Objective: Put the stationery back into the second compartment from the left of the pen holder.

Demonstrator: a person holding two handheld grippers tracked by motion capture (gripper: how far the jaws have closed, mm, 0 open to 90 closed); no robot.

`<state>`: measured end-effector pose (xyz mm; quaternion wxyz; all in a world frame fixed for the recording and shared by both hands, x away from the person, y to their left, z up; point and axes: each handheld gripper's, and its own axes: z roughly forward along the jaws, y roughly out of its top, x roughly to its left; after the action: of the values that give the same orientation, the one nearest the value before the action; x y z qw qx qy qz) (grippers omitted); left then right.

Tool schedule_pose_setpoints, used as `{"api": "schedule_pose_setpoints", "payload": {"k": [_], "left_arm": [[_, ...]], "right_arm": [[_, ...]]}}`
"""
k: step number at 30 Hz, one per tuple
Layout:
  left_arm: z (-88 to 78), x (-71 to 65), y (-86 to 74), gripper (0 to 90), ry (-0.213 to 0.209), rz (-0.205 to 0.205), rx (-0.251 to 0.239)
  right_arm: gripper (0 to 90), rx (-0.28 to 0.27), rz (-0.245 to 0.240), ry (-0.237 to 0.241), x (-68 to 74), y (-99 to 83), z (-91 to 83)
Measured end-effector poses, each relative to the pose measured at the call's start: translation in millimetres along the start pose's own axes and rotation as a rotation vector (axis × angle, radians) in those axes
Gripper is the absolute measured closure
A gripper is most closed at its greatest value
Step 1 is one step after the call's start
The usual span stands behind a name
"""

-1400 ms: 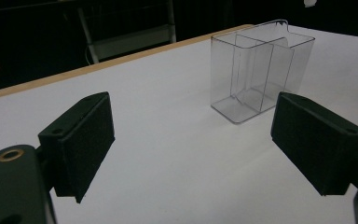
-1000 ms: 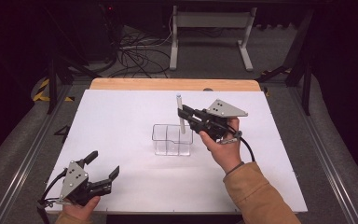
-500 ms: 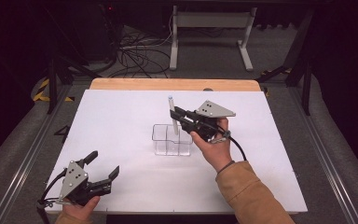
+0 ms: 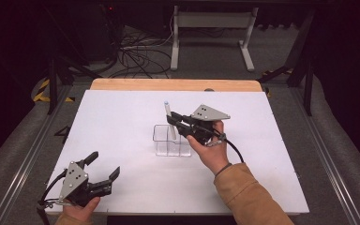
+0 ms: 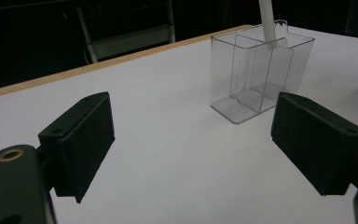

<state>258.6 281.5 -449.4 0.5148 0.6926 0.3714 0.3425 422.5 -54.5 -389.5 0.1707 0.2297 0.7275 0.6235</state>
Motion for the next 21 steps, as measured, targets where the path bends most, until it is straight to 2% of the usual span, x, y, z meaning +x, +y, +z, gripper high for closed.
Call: {"api": "schedule_pose_setpoints", "payload": {"k": [21], "left_arm": [[0.9,-0.1,-0.3,14.0,-0.003,-0.007,0.002]], "right_arm": [[79.2,0.073,0.027,0.008,-0.9,-20.9,-1.0]]}}
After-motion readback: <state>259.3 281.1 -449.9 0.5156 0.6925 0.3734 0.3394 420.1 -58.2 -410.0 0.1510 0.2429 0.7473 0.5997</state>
